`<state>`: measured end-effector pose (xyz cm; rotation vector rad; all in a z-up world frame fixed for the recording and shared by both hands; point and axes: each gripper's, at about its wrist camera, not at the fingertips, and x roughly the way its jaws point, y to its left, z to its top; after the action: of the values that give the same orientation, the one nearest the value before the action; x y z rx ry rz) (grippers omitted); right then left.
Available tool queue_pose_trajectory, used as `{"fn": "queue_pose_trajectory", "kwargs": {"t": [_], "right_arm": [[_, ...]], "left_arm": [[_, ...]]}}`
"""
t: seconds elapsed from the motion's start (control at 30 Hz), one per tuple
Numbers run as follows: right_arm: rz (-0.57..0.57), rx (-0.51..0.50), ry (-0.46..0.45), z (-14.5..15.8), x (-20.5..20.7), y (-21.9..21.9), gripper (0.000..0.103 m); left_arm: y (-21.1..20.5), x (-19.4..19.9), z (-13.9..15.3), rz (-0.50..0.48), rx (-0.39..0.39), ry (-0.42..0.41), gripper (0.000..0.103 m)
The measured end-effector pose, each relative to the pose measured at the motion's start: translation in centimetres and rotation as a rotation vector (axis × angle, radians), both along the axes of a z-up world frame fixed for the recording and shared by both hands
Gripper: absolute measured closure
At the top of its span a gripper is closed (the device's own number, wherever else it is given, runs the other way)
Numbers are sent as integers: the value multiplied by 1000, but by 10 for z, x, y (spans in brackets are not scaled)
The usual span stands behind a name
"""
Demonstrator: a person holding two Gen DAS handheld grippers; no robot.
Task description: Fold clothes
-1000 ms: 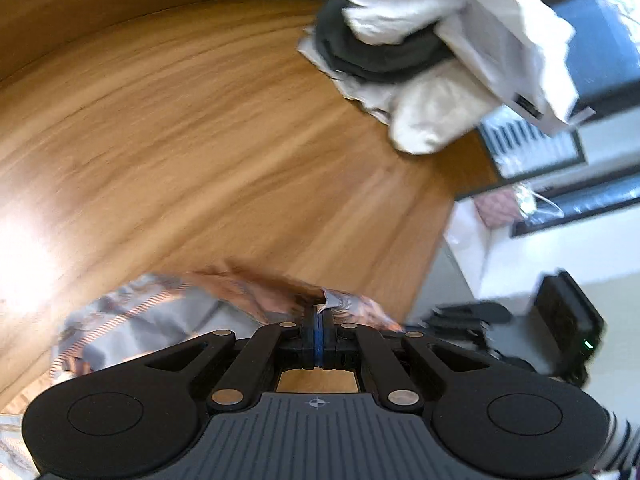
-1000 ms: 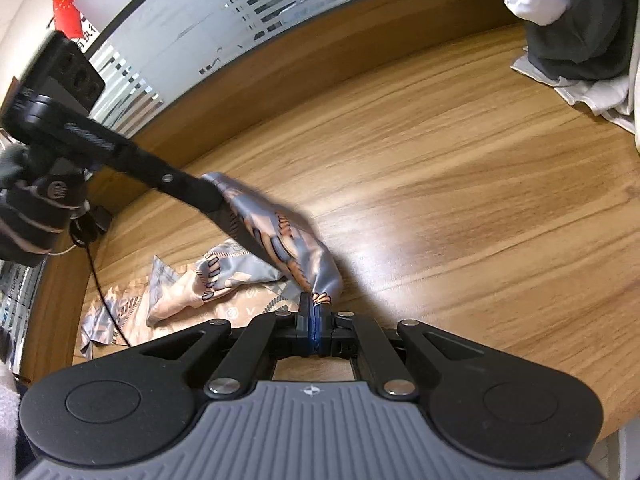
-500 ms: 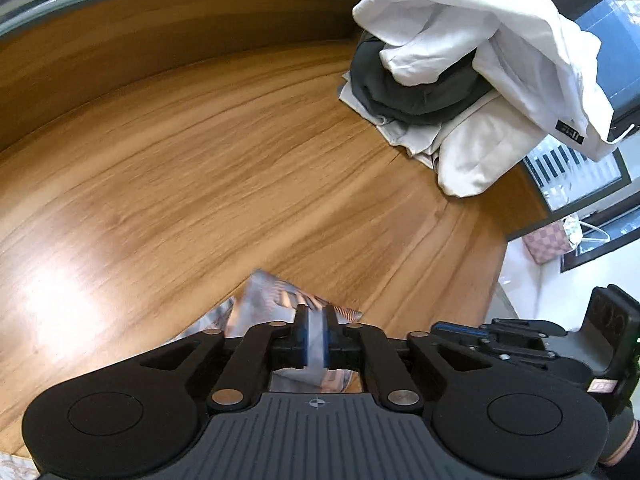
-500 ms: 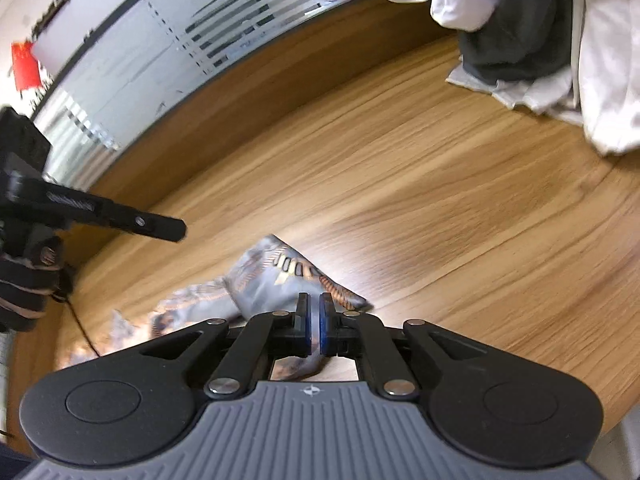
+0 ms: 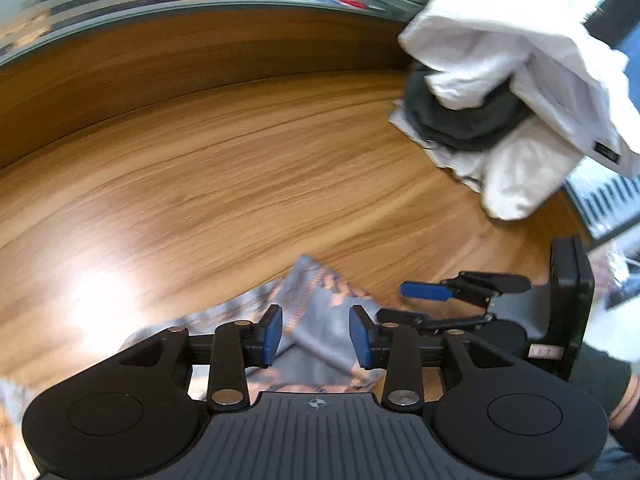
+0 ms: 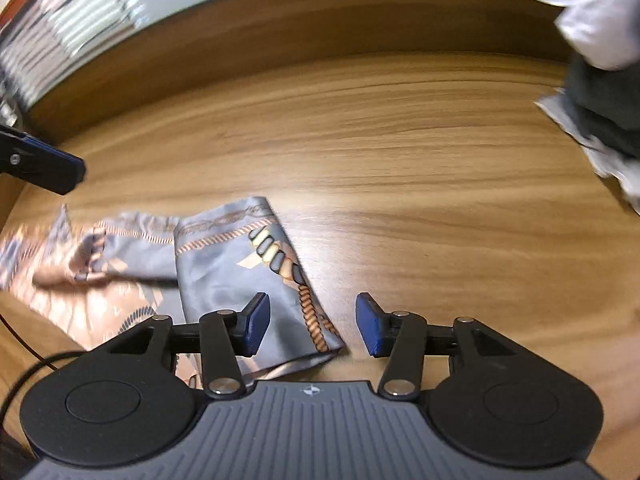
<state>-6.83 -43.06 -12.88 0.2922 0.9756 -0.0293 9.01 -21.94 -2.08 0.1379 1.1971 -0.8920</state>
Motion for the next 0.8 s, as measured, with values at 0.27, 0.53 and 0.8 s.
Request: {"fn": "queue_pose_trajectory", "kwargs": {"t": [0.27, 0.53, 0.8], "right_arm": [[162, -3, 73, -13, 25, 3, 102], [66, -67, 74, 4, 5, -33, 103], [-70, -209, 179, 7, -20, -100, 103]], "left_arm": [[53, -7, -9, 209, 95, -17, 56], [104, -23, -23, 391, 214, -32, 55], [128, -43, -41, 579, 242, 1, 55]]}}
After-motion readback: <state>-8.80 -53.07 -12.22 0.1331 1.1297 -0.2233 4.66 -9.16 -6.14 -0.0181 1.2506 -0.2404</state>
